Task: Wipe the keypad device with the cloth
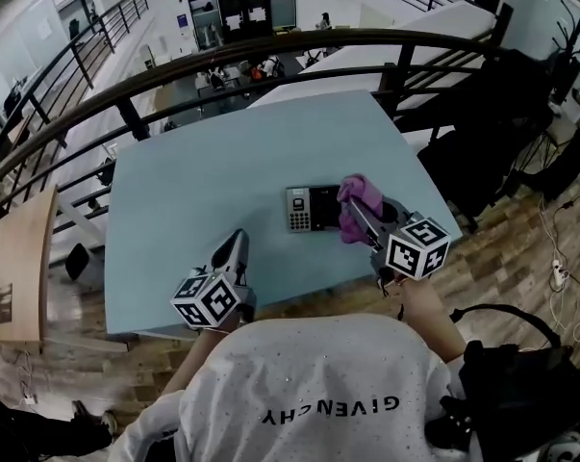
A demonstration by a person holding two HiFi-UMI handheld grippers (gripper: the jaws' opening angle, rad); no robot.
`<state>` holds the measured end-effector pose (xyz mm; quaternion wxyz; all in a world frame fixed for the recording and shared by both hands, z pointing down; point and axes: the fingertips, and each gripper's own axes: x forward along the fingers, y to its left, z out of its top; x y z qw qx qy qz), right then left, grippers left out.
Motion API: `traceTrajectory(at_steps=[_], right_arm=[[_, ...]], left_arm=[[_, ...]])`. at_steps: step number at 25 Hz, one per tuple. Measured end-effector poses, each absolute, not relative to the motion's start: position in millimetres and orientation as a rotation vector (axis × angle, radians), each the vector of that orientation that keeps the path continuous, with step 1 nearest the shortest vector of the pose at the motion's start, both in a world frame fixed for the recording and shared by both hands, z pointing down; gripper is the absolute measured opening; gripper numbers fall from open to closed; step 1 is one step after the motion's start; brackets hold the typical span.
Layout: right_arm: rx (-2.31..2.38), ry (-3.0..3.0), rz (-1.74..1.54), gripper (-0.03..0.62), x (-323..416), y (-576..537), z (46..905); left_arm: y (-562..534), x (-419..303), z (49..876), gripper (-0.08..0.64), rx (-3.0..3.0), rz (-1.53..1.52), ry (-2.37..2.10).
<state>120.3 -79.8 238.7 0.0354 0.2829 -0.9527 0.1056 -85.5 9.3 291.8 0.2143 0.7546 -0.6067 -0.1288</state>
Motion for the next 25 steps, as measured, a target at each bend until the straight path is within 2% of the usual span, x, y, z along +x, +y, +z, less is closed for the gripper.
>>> traceTrajectory(at_steps=[4, 16, 25], right_arm=[[0.925, -2.927, 0.3, 0.048, 150.7, -65.7, 225.5], [1.068, -2.847, 0.456, 0.046, 269.7, -20.3, 274.3], [1.028, -2.81, 0.432, 0.046, 303.5, 14.0, 292.4]], left_arm=[[15.3, -67.8, 279.1, 0.0, 2.135, -0.328, -1.699], [54.5, 24.4, 301.2, 0.0, 2.092, -0.306, -1.635], [95.2, 50.2, 315.9, 0.0, 2.009, -0.393, -1.658]])
